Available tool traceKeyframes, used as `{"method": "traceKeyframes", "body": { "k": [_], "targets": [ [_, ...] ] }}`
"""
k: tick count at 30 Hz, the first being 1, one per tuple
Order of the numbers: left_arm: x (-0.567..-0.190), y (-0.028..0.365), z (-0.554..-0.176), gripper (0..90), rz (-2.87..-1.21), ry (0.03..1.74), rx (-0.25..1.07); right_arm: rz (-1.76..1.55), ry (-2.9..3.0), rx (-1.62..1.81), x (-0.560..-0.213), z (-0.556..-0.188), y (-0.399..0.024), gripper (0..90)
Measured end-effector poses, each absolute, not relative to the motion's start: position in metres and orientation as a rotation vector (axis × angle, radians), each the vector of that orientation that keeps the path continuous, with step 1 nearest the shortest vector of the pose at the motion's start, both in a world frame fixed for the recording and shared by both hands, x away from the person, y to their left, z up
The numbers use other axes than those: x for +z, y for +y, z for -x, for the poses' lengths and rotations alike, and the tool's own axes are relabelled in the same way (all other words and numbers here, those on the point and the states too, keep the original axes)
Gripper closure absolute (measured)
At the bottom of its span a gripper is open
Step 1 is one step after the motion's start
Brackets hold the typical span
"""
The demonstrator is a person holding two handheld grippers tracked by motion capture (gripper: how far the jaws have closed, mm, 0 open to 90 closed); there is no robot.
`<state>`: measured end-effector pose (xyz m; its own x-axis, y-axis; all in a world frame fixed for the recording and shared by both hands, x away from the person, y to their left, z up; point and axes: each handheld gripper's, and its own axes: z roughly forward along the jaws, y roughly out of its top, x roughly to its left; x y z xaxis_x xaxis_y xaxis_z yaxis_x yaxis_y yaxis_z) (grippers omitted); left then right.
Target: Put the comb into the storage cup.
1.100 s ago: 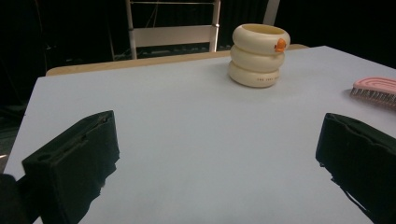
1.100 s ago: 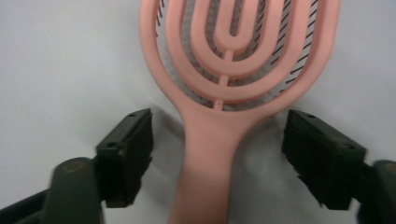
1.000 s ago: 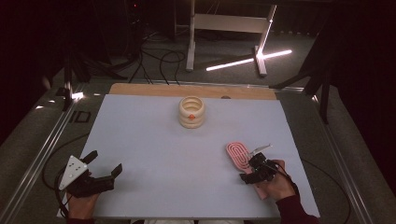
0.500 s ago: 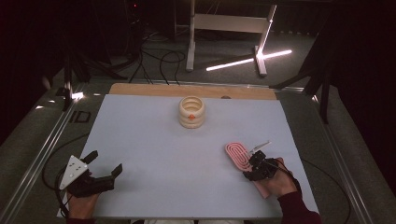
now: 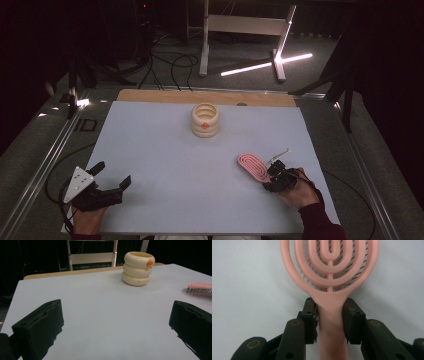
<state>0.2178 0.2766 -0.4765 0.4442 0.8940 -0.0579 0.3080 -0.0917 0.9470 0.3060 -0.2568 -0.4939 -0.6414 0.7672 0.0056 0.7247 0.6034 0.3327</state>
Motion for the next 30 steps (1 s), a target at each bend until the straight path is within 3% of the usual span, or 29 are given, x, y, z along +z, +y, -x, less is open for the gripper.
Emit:
{"method": "traceKeyframes", "body": {
  "k": [23, 30],
  "targets": [
    [-0.477, 0.276, -0.218, 0.0, -1.639, 1.064, 0.686, -1.302, 2.728, 0.556, -0.494, -0.308, -0.266, 67.1],
    [-0.478, 0.275, -0.219, 0.0, -1.644, 1.064, 0.684, -1.271, 2.741, 0.531, -0.494, -0.306, -0.262, 63.1]
  ]
}}
